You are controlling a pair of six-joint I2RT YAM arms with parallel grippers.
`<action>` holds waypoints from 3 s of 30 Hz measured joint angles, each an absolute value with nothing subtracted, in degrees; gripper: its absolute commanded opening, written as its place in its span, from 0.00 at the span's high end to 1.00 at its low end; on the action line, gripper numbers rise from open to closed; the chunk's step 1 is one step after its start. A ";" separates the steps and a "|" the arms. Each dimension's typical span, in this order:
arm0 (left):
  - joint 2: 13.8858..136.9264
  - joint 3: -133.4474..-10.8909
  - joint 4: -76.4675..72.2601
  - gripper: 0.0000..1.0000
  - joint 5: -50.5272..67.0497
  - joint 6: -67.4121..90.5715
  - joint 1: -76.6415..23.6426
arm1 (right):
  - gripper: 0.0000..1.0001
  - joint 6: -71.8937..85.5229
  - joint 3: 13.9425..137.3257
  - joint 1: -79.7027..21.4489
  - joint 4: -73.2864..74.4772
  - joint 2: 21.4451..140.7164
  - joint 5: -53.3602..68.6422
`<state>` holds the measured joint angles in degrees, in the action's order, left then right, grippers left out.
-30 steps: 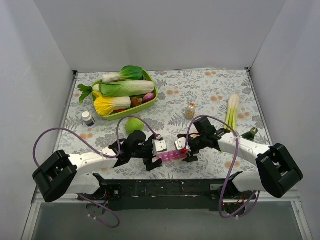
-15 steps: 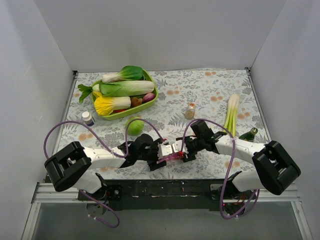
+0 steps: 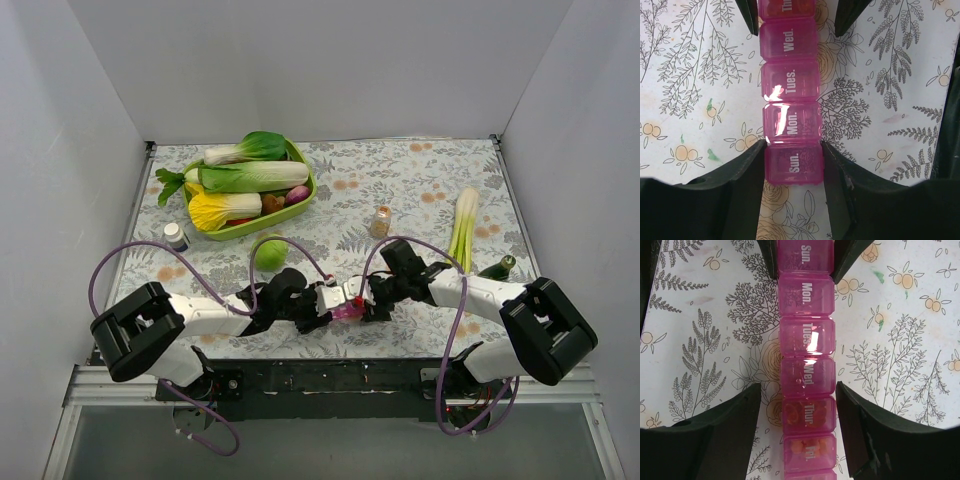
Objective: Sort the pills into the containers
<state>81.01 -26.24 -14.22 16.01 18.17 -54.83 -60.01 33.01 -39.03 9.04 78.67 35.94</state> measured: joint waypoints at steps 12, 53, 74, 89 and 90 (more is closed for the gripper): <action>79.53 -25.21 -15.55 0.82 15.44 18.87 -55.86 | 0.31 -55.40 34.85 -38.63 8.97 78.76 38.30; 77.01 -24.77 -16.56 0.89 15.42 20.38 -56.14 | 0.59 -56.16 35.86 -38.33 10.68 79.13 38.11; 76.71 -24.82 -14.02 0.99 14.09 15.11 -56.27 | 0.73 -54.70 45.76 -34.48 22.37 88.86 47.29; 77.65 -26.00 -12.43 0.99 13.21 13.85 -56.12 | 0.45 -46.44 52.84 -30.79 28.16 94.87 49.91; 77.87 -26.00 -12.21 0.99 13.21 13.85 -56.10 | 0.45 -45.89 53.06 -30.57 28.03 94.78 49.74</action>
<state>77.87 -26.00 -12.21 13.21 13.85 -56.10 -45.89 53.06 -30.57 28.03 94.78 49.74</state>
